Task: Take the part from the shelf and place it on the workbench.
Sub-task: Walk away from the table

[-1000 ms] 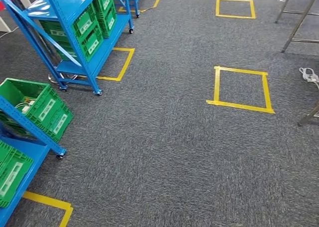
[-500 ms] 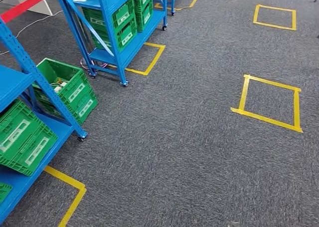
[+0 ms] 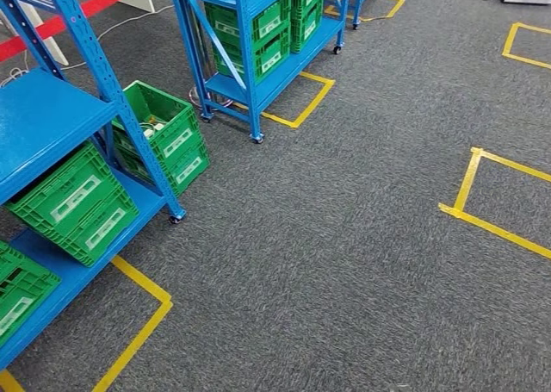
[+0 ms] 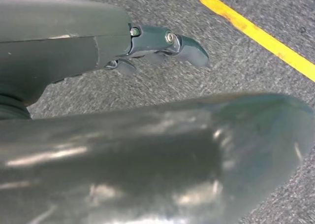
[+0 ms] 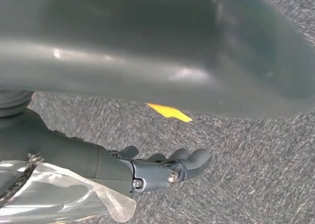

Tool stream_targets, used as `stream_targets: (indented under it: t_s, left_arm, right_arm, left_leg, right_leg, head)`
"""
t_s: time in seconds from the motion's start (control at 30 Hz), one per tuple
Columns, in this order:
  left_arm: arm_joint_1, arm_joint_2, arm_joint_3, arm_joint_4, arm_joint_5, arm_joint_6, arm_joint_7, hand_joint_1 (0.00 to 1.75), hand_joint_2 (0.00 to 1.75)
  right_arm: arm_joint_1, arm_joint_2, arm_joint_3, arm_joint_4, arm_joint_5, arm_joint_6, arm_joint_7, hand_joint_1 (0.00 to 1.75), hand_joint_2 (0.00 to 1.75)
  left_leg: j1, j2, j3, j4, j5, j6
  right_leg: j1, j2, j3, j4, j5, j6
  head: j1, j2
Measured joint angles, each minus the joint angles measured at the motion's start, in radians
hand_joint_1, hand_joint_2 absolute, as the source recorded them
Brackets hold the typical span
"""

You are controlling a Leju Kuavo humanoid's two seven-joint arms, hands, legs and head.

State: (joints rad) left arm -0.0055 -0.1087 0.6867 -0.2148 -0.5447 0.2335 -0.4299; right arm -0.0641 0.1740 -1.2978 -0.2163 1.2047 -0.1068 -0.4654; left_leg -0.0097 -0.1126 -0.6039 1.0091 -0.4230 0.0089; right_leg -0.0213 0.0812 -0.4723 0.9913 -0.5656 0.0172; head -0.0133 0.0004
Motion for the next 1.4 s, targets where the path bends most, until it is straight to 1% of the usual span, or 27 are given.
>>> stream_targets:
  t_s: [0.13,0.17,0.27,0.3,0.33,0.37,0.43,0.5,0.53,0.57,0.6,0.63,0.7,0.77,0.8,0.83,0.87,0.93,1.0,1.07,1.1,1.13,1.2,1.27,1.3,1.33,1.4]
  left_arm:
    - [0.003,0.001,0.002,0.0,0.0,0.0,0.0,0.0,0.0]
    - [0.004,0.001,0.003,0.0,-0.001,0.0,0.0,0.0,0.0]
    - [0.003,-0.001,0.005,0.0,-0.007,0.0,0.0,0.0,0.0]
    - [0.005,-0.001,0.005,0.0,-0.008,0.0,0.0,0.0,0.0]
    - [0.007,-0.001,0.005,0.0,-0.009,0.0,0.0,0.0,0.0]
    - [0.008,-0.001,0.006,0.0,-0.009,0.0,0.0,0.0,0.0]
    - [0.008,0.002,0.006,0.0,-0.009,0.0,0.0,0.0,0.0]
    - [0.008,0.004,0.007,0.0,-0.01,0.001,0.0,0.0,0.0]
    - [0.009,0.004,0.008,0.0,-0.01,0.001,0.0,0.0,0.0]
    - [0.009,0.004,0.008,0.0,-0.01,0.001,0.0,0.0,0.0]
    - [0.009,0.003,0.009,0.0,-0.01,0.001,0.0,0.0,0.0]
    - [0.008,0.002,0.01,0.0,-0.01,0.001,-0.001,0.0,0.0]
    - [0.004,0.001,0.011,0.0,-0.009,0.001,-0.001,0.0,0.0]
    - [0.003,0.0,0.011,0.0,-0.009,0.0,-0.001,0.0,0.0]
    - [0.003,-0.001,0.012,0.0,-0.009,0.0,-0.001,0.0,0.0]
    - [0.004,-0.001,0.012,0.0,-0.009,0.0,0.0,0.0,0.0]
    - [0.005,-0.001,0.012,0.0,-0.009,0.0,0.0,0.0,0.0]
    - [0.003,-0.001,0.013,0.0,-0.009,0.0,0.0,0.0,0.0]
    - [0.0,-0.001,0.013,0.0,-0.009,0.0,0.0,0.0,0.0]
    - [0.002,0.001,0.013,0.0,-0.009,0.0,0.0,0.0,0.0]
    - [0.005,0.001,0.013,0.0,-0.009,0.0,0.0,0.0,0.0]
    - [0.006,0.001,0.014,0.0,-0.009,0.0,0.0,0.0,0.0]
    - [0.005,0.0,0.014,0.0,-0.009,0.0,0.0,0.0,0.0]
    - [0.001,0.0,0.014,0.0,-0.009,0.0,0.0,0.0,0.0]
    - [0.001,0.0,0.014,0.0,-0.009,0.0,0.0,0.0,0.0]
    - [0.003,0.0,0.014,0.0,-0.009,0.0,0.0,0.0,0.0]
    - [0.006,0.001,0.014,0.0,-0.009,0.0,0.0,0.0,0.0]
  right_arm:
    - [0.0,0.0,0.0,0.0,0.0,0.0,0.0,0.0,0.0]
    - [0.001,0.0,0.0,0.0,0.0,0.0,0.0,0.0,0.0]
    - [0.006,-0.001,-0.001,0.0,0.0,-0.001,0.0,0.0,0.0]
    - [0.006,-0.001,-0.001,0.0,0.0,-0.001,0.0,0.0,0.0]
    - [0.005,-0.001,-0.001,0.0,0.0,-0.001,0.0,0.0,0.0]
    - [0.003,-0.001,-0.001,0.0,0.0,-0.001,0.0,0.0,0.0]
    - [0.001,0.0,0.0,0.001,0.001,-0.001,0.0,0.0,0.0]
    - [-0.002,0.002,0.0,0.002,0.001,-0.001,0.0,0.0,0.0]
    - [-0.004,0.002,0.0,0.003,0.001,-0.001,0.0,0.0,0.0]
    - [-0.006,0.002,0.0,0.003,0.002,-0.001,0.0,0.0,0.0]
    - [-0.008,0.002,0.0,0.003,0.002,-0.001,-0.001,0.0,0.0]
    - [-0.009,0.002,0.0,0.003,0.003,-0.001,-0.001,0.0,0.0]
    - [-0.007,0.002,0.0,0.003,0.003,-0.001,-0.001,0.0,0.0]
    - [-0.002,0.001,0.0,0.003,0.003,-0.001,0.0,0.0,0.0]
    - [-0.001,0.001,0.0,0.003,0.002,-0.001,0.0,0.0,0.0]
    - [-0.001,0.001,0.0,0.003,0.002,-0.001,0.0,0.0,0.0]
    - [-0.001,0.001,0.0,0.003,0.002,-0.001,0.0,0.0,0.0]
    - [-0.002,0.001,0.0,0.003,0.003,-0.001,0.0,0.0,0.0]
    - [-0.002,0.001,0.0,0.003,0.003,-0.002,0.0,0.0,0.0]
    - [-0.002,0.001,0.0,0.003,0.003,-0.002,0.0,0.0,0.0]
    - [-0.002,0.0,0.0,0.003,0.003,-0.002,0.0,0.0,0.0]
    - [-0.002,0.0,0.0,0.003,0.003,-0.003,0.0,0.0,0.0]
    - [0.0,0.0,0.0,0.003,0.004,-0.004,0.0,0.0,0.0]
    - [0.004,-0.001,0.0,0.003,0.004,-0.004,0.0,0.0,0.0]
    - [0.005,-0.001,0.0,0.003,0.004,-0.003,0.0,0.0,0.0]
    - [0.005,-0.001,0.0,0.003,0.005,-0.003,0.0,0.0,0.0]
    - [0.003,-0.001,0.0,0.003,0.005,-0.003,0.0,0.0,0.0]
  left_leg:
    - [0.001,-0.012,-0.004,-0.001,0.003,-0.003]
    - [0.003,0.012,-0.025,0.055,-0.039,-0.009]
    - [0.009,0.101,-0.091,0.283,-0.192,-0.027]
    - [0.01,0.103,-0.077,0.288,-0.188,-0.027]
    - [0.01,0.108,-0.046,0.254,-0.167,-0.025]
    - [0.008,0.118,-0.002,0.19,-0.134,-0.02]
    - [-0.001,0.162,0.077,0.06,-0.088,-0.002]
    - [-0.011,0.188,0.099,0.008,-0.081,0.011]
    - [-0.014,0.184,0.096,0.001,-0.08,0.014]
    - [-0.01,0.173,0.097,-0.011,-0.078,0.016]
    - [-0.007,0.161,0.098,-0.023,-0.074,0.02]
    - [-0.002,0.15,0.098,-0.036,-0.07,0.026]
    - [0.001,0.126,0.092,-0.047,-0.059,0.035]
    - [0.0,0.1,0.082,-0.045,-0.051,0.036]
    - [0.0,0.088,0.078,-0.044,-0.047,0.035]
    - [0.0,0.075,0.074,-0.042,-0.044,0.032]
    - [0.001,0.063,0.071,-0.038,-0.042,0.03]
    - [0.002,0.039,0.06,-0.026,-0.04,0.022]
    - [0.001,0.016,0.045,-0.012,-0.035,0.011]
    - [0.001,-0.005,0.033,-0.006,-0.027,-0.001]
    - [0.001,0.002,0.027,0.0,-0.032,-0.006]
    - [0.001,0.021,0.016,0.02,-0.05,-0.012]
    - [0.004,0.075,-0.024,0.114,-0.121,-0.024]
    - [0.011,0.098,-0.066,0.237,-0.186,-0.034]
    - [0.014,0.101,-0.069,0.267,-0.193,-0.036]
    - [0.016,0.105,-0.055,0.261,-0.18,-0.037]
    - [0.017,0.126,0.022,0.147,-0.12,-0.034]
  right_leg:
    - [0.0,-0.013,-0.002,0.001,0.0,-0.005]
    - [0.002,-0.037,-0.009,0.001,0.005,-0.014]
    - [0.009,-0.123,-0.031,0.001,0.021,-0.039]
    - [0.01,-0.138,-0.032,0.002,0.022,-0.039]
    - [0.011,-0.152,-0.03,0.003,0.023,-0.038]
    - [0.013,-0.165,-0.027,0.004,0.024,-0.037]
    - [0.016,-0.188,-0.027,0.005,0.026,-0.033]
    - [0.018,-0.209,-0.03,0.005,0.03,-0.025]
    - [0.019,-0.219,-0.029,0.004,0.032,-0.02]
    - [0.018,-0.222,-0.033,0.006,0.03,-0.016]
    - [0.018,-0.204,-0.04,0.014,0.02,-0.011]
    - [0.017,-0.174,-0.051,0.036,0.001,-0.007]
    - [0.014,-0.105,-0.098,0.143,-0.063,0.0]
    - [0.012,-0.084,-0.147,0.264,-0.11,0.004]
    - [0.012,-0.082,-0.154,0.284,-0.107,0.005]
    - [0.011,-0.081,-0.141,0.263,-0.083,0.006]
    - [0.009,-0.075,-0.11,0.205,-0.046,0.006]
    - [0.004,-0.033,-0.034,0.068,0.006,0.007]
    - [0.001,-0.001,-0.001,0.007,0.013,0.007]
    - [0.0,-0.016,-0.007,0.004,0.015,0.0]
    - [-0.001,-0.029,-0.01,0.004,0.018,-0.006]
    - [-0.002,-0.043,-0.016,0.003,0.022,-0.014]
    - [-0.001,-0.075,-0.024,0.002,0.03,-0.026]
    - [0.001,-0.11,-0.033,0.004,0.035,-0.028]
    - [0.002,-0.126,-0.038,0.005,0.037,-0.027]
    - [0.002,-0.141,-0.04,0.006,0.039,-0.026]
    - [0.002,-0.167,-0.042,0.007,0.042,-0.023]
  head:
    - [-0.001,0.0]
    - [-0.004,0.0]
    - [-0.011,0.0]
    - [-0.011,0.0]
    - [-0.011,0.0]
    - [-0.012,0.0]
    - [-0.011,0.0]
    - [-0.011,0.0]
    - [-0.011,0.0]
    - [-0.011,0.0]
    - [-0.01,0.0]
    - [-0.008,0.0]
    - [-0.003,0.0]
    - [-0.001,0.0]
    - [-0.001,0.0]
    - [-0.001,0.0]
    - [-0.001,0.0]
    - [-0.001,0.0]
    - [0.0,0.0]
    - [0.001,0.0]
    - [0.0,0.0]
    - [-0.002,0.0]
    - [-0.008,0.0]
    - [-0.01,0.0]
    - [-0.01,0.0]
    - [-0.01,0.0]
    - [-0.01,0.0]
